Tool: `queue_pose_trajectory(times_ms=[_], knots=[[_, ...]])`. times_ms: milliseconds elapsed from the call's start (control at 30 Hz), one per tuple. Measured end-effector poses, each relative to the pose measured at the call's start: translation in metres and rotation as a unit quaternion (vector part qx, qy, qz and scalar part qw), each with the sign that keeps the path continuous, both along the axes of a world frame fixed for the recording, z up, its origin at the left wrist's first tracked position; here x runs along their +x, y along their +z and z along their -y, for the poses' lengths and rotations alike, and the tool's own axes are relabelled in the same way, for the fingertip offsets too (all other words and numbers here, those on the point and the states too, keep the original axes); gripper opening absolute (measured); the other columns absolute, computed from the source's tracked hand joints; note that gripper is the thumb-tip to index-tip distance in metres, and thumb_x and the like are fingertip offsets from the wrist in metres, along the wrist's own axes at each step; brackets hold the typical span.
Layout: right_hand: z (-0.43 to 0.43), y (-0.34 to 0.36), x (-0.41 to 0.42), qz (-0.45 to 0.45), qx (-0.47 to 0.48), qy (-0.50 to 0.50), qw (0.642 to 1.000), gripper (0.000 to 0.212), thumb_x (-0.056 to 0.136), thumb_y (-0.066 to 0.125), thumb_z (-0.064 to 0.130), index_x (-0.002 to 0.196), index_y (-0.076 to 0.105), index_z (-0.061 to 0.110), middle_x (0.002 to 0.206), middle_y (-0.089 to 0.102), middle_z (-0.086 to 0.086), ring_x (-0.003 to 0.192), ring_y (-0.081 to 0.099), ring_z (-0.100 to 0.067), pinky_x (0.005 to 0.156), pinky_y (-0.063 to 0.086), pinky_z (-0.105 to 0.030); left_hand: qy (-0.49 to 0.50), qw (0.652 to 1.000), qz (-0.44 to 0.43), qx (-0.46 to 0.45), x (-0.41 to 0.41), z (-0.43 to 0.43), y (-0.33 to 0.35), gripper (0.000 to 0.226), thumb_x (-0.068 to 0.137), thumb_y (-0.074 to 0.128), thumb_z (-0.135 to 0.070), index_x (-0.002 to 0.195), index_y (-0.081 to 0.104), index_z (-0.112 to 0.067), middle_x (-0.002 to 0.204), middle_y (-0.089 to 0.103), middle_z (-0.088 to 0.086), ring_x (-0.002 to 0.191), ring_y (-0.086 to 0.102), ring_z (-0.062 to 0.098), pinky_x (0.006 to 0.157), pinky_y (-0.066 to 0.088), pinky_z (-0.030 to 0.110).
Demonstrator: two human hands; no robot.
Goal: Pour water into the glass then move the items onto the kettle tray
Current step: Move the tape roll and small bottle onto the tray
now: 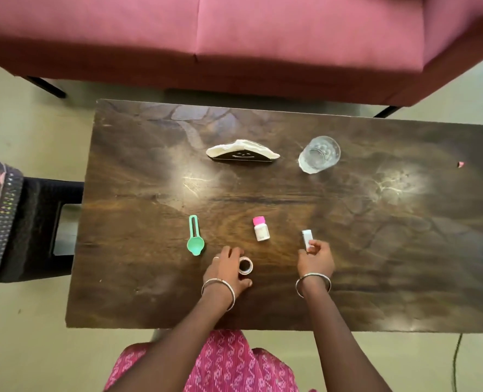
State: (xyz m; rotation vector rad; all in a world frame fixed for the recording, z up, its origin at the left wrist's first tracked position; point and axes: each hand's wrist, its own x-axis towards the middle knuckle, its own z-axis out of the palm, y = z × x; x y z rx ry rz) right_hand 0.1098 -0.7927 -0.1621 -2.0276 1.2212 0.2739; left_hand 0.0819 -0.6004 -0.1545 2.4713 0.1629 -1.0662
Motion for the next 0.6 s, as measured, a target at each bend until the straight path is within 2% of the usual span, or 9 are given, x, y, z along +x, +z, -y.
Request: queue_pose_trajectory(times_ms=[67,167,300,433,500,600], knots=[[0.013,-0.006,0.008,-0.005,-0.035,0.033,0.999,0.036,0.079,0.065,0.002,0.115,0.062,0.008,0.109,0.067,-0.016,0.104,0.062,-0.036,0.094,0.047,-0.041,-0.040,0.998,0.001,0.045,-0.002,0.009,-0.006,0.068,0.071,0.078,-0.040,0.127,0.041,-0.025,0.126,0.042,-0.001,0.112,0.054,0.027,0.086,0.050,0.040],[0.023,-0.017,0.019,-0.041,-0.059,0.106,0.992,0.042,0.078,0.076,0.011,0.117,0.061,0.009,0.117,0.061,-0.016,0.111,0.057,-0.036,0.095,0.043,-0.039,-0.072,0.994,0.025,0.082,-0.002,0.016,-0.016,0.053,0.081,0.068,-0.031,0.125,0.039,-0.022,0.125,0.044,0.001,0.108,0.056,0.027,0.080,0.049,0.040],[0.024,-0.030,0.021,-0.074,-0.083,0.174,0.978,0.043,0.077,0.079,0.017,0.115,0.058,0.012,0.118,0.060,-0.014,0.112,0.056,-0.035,0.095,0.044,-0.039,-0.076,0.993,0.060,0.074,0.000,0.014,-0.025,0.036,0.086,0.057,-0.026,0.120,0.043,-0.021,0.120,0.050,0.000,0.101,0.058,0.027,0.075,0.048,0.037],[0.022,-0.035,0.015,-0.069,-0.051,0.151,0.985,0.031,0.077,0.076,0.016,0.104,0.061,0.012,0.104,0.068,-0.008,0.100,0.063,-0.028,0.086,0.048,-0.035,-0.025,0.996,0.081,0.036,-0.001,-0.003,-0.025,0.034,0.083,0.059,-0.035,0.111,0.046,-0.021,0.113,0.053,-0.001,0.095,0.058,0.025,0.075,0.048,0.035],[0.015,-0.032,0.009,-0.072,-0.010,0.133,0.988,0.029,0.075,0.077,0.018,0.100,0.063,0.013,0.090,0.070,-0.003,0.090,0.068,-0.026,0.080,0.051,-0.032,0.004,0.996,0.084,0.011,-0.002,-0.013,-0.022,0.034,0.081,0.062,-0.037,0.107,0.047,-0.021,0.110,0.057,-0.002,0.095,0.059,0.024,0.077,0.049,0.036],[-0.002,-0.022,-0.004,-0.072,0.036,0.149,0.986,0.037,0.075,0.080,0.022,0.108,0.064,0.018,0.074,0.064,0.004,0.079,0.068,-0.021,0.076,0.050,-0.029,0.053,0.994,0.099,-0.011,-0.002,-0.027,-0.013,0.033,0.077,0.065,-0.042,0.100,0.046,-0.026,0.101,0.062,-0.007,0.091,0.062,0.021,0.070,0.049,0.034]])
